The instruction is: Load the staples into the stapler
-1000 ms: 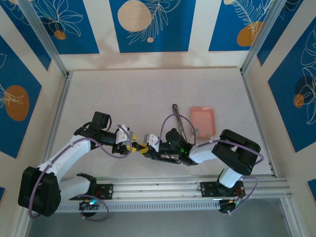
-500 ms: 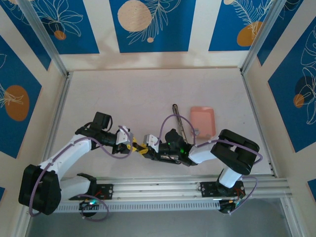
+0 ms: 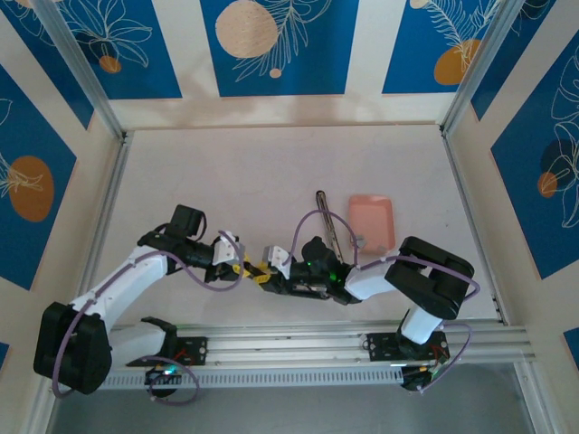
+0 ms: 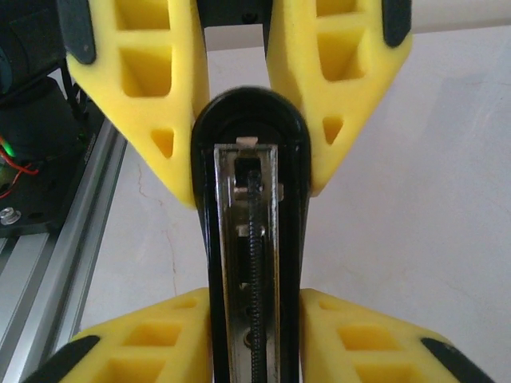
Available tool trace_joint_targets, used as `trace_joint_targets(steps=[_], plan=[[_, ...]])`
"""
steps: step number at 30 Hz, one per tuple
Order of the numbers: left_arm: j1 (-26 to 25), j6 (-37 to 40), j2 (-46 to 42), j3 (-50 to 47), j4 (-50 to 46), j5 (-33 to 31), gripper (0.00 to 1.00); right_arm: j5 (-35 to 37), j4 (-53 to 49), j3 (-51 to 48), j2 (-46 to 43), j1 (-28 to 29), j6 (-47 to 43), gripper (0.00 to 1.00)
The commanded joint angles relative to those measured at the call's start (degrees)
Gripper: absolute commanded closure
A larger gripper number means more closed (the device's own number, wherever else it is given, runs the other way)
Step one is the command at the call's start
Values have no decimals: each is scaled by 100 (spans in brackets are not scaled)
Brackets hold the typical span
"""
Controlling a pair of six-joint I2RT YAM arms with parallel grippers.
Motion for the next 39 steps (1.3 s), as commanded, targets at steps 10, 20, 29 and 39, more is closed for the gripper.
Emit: trace_joint_targets(steps=[10,20,29,39], plan=[[-49,428,-505,765,-1228,-1460,80,871,-2085,561,-1327,-60,1811,39],[-49,563,-718,1072,-1550,-2030,79,126,-5161,1430,-1444,-1279,5222,39],[-49,862,-514,1546,-1883,-2442,79,-326,-6085,1848,-848,-1593,5767,46],[-54,998,-560,1570,-1849,-2498,79,-600,-6764,2494,-46,-1440,5618,47]])
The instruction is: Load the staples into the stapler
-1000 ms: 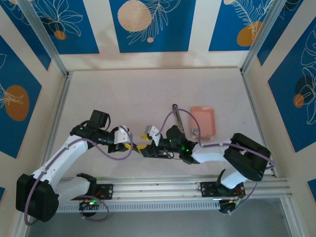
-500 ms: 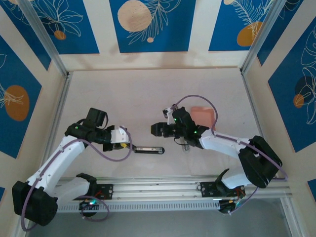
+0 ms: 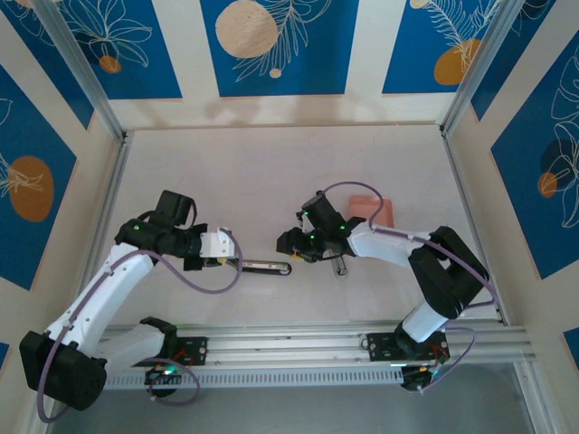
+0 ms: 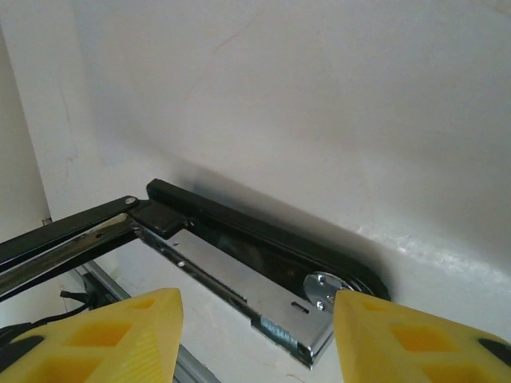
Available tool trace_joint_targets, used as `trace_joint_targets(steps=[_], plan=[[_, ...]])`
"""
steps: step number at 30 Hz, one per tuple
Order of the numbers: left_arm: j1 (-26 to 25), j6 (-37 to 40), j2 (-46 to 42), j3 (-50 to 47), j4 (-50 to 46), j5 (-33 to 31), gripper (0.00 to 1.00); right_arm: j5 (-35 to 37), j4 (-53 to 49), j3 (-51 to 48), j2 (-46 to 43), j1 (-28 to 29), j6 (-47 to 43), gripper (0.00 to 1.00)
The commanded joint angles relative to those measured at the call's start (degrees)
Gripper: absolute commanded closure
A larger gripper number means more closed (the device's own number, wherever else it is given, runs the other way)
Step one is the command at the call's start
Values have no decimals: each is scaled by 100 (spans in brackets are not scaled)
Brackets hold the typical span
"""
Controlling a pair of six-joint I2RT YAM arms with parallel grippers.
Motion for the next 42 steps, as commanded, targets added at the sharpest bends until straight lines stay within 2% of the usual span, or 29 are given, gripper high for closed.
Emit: trace_joint_targets(steps=[1,8,16,27,42], plan=[[-31,172,-61,181,-7,85,79,-186,-566,213,149,111,-52,47],[-30,204,-7,188,-82,-173,80,-188,-626,230,284,186,-124,48],[-30,193,-7,158,-56,-180,80,-376,-450,302,447,255,-185,54],[-36,184,-95,80,-2,-121,80,-460,-285,276,627,190,-130,63],[-35,29,-217,124,183,226,79,-613,-53,259,835,234,-110,69]])
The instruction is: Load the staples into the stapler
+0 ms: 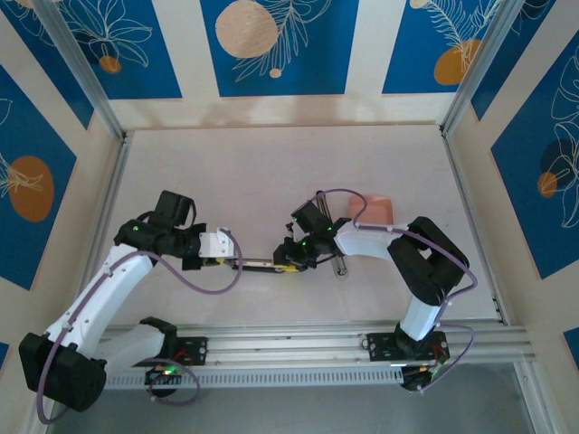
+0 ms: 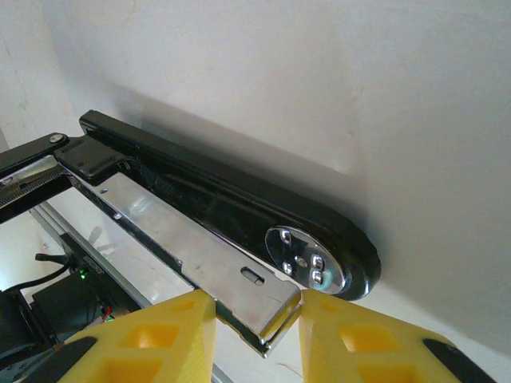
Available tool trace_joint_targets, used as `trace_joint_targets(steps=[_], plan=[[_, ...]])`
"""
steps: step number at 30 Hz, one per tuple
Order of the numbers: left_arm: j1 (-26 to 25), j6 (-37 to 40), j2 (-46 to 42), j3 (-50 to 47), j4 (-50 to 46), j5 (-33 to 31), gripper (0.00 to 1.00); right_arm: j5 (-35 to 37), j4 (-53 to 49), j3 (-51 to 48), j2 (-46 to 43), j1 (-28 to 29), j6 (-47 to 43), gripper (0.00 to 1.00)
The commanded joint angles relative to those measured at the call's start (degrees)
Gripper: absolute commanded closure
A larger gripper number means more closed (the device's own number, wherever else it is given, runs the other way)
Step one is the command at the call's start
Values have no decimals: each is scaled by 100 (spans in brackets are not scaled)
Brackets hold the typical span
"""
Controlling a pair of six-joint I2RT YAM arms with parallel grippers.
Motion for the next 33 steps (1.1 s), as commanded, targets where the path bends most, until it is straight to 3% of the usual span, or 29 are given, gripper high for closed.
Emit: trace_joint_targets(steps=[1,33], plan=[[-32,23,-145,129,179,453,79,-101,43,79,188,26,23,70],[-35,-547,18,78,983,1518,81,-352,476,315,445,214,97,71]])
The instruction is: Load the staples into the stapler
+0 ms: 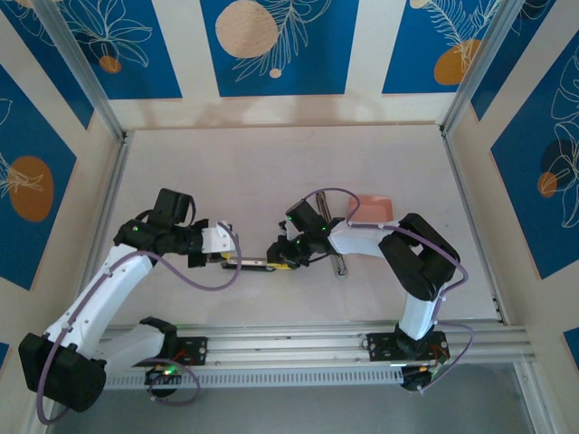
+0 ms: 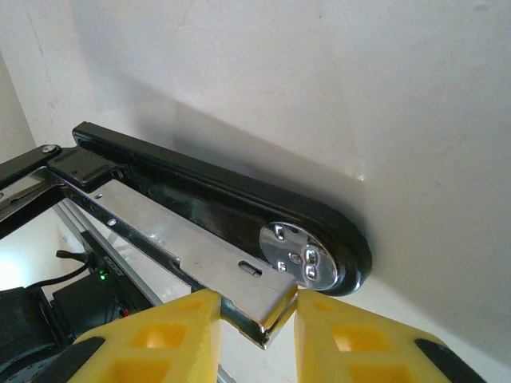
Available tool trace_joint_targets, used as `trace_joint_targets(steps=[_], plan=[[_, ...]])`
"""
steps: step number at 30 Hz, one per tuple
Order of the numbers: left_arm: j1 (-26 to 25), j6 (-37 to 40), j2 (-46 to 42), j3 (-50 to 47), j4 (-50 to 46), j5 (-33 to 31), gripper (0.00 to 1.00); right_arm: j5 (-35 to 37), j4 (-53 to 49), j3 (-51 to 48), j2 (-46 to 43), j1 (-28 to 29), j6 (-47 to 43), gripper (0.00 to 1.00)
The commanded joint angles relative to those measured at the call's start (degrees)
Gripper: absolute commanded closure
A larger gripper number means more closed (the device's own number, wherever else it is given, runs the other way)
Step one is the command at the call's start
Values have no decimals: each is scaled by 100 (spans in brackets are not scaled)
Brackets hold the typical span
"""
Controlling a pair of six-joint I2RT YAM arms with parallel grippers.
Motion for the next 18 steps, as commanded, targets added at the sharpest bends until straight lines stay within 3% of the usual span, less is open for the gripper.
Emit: trace_joint_targets(steps=[1,18], plan=[[-36,-126,3,65,581,794,82,-171,54,118,142,102,7,71],[-54,-478,105,-368,1178,979,83,-325,273,155,238,162,28,71]])
